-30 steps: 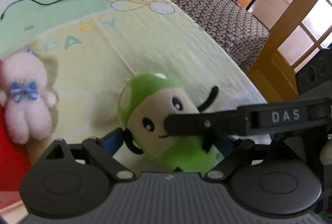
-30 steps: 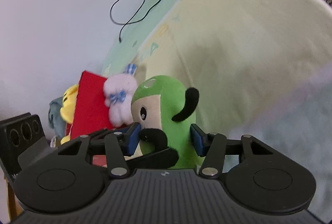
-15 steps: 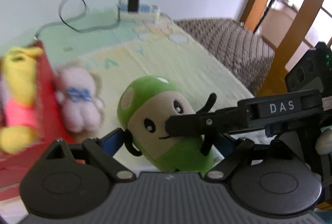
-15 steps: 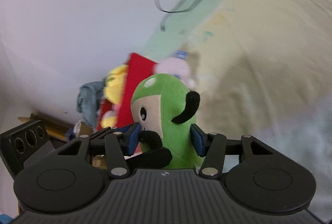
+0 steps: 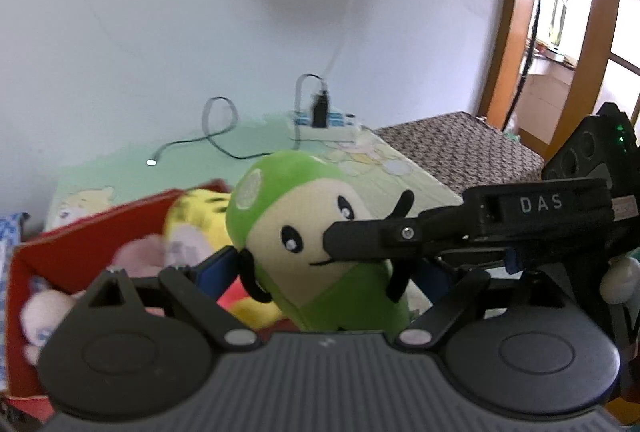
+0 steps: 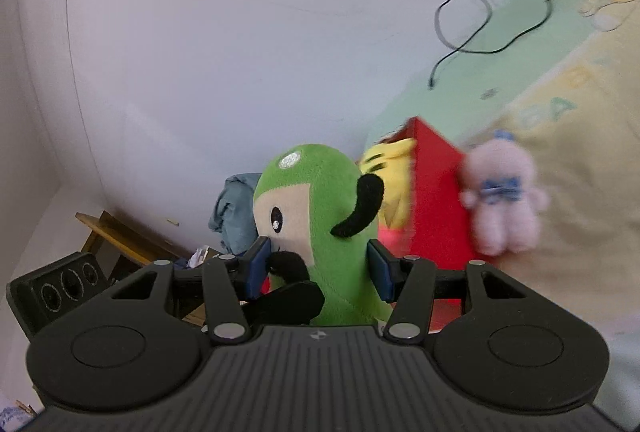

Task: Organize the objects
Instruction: 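Lift the green plush and carry it over the red box with the right tool, then lower the green plush into the red box with the right tool, then open the right tool and release the green plush inside the box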

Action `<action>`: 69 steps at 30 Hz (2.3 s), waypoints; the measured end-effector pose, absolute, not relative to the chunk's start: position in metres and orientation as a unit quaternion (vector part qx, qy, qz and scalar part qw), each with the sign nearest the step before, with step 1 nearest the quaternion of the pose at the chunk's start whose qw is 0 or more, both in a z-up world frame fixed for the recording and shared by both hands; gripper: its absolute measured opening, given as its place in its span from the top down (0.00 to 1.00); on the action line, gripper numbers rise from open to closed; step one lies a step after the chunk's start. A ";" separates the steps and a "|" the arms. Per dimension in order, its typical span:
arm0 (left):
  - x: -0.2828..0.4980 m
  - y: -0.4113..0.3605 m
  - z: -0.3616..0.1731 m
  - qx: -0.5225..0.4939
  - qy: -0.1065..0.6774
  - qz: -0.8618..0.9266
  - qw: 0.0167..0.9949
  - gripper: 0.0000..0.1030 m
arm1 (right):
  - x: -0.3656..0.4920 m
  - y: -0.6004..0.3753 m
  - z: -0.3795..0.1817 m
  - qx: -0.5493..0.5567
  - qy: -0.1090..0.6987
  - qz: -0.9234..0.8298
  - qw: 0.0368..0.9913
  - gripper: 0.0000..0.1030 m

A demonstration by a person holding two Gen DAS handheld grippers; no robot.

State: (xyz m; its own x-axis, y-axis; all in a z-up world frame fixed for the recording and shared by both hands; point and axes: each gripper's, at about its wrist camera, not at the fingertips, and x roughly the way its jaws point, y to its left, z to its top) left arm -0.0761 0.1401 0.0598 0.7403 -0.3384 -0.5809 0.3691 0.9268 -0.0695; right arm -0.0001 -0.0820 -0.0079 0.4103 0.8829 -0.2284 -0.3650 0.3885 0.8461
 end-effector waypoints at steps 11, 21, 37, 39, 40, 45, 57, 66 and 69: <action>-0.056 0.246 0.058 0.011 0.313 -0.152 0.938 0.12 | 0.017 0.033 -0.007 0.373 0.374 0.405 0.747 0.47; -0.026 0.301 0.021 0.004 0.356 -0.128 0.925 0.09 | 0.026 0.096 -0.018 0.323 0.410 0.349 0.779 0.47; -0.020 0.327 -0.019 -0.011 0.396 -0.110 0.912 0.08 | 0.038 0.138 -0.035 0.206 0.430 0.326 0.816 0.43; -0.021 0.327 -0.019 -0.011 0.396 -0.108 0.912 0.08 | 0.038 0.136 -0.035 0.215 0.432 0.326 0.813 0.43; -0.021 0.327 -0.019 -0.012 0.397 -0.107 0.912 0.08 | 0.038 0.134 -0.035 0.223 0.431 0.326 0.811 0.43; -0.025 0.331 -0.018 -0.017 0.406 -0.090 0.909 0.08 | 0.035 0.121 -0.028 0.247 0.408 0.323 0.817 0.61; -0.013 0.322 -0.025 0.010 0.426 -0.058 0.903 0.08 | 0.042 0.147 -0.034 0.174 0.411 0.308 0.840 0.74; -0.005 0.314 -0.029 0.021 0.437 -0.045 0.898 0.05 | 0.044 0.139 -0.039 0.159 0.402 0.311 0.846 0.79; -0.005 0.313 -0.030 0.023 0.439 -0.042 0.897 0.04 | 0.042 0.137 -0.040 0.161 0.398 0.312 0.848 0.78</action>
State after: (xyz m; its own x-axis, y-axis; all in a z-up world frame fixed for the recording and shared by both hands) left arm -0.0047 0.3131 -0.0304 0.6108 -0.0553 -0.7898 0.0954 0.9954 0.0041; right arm 0.0422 0.1369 -0.0404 0.4892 0.6565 -0.5742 -0.4010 0.7540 0.5203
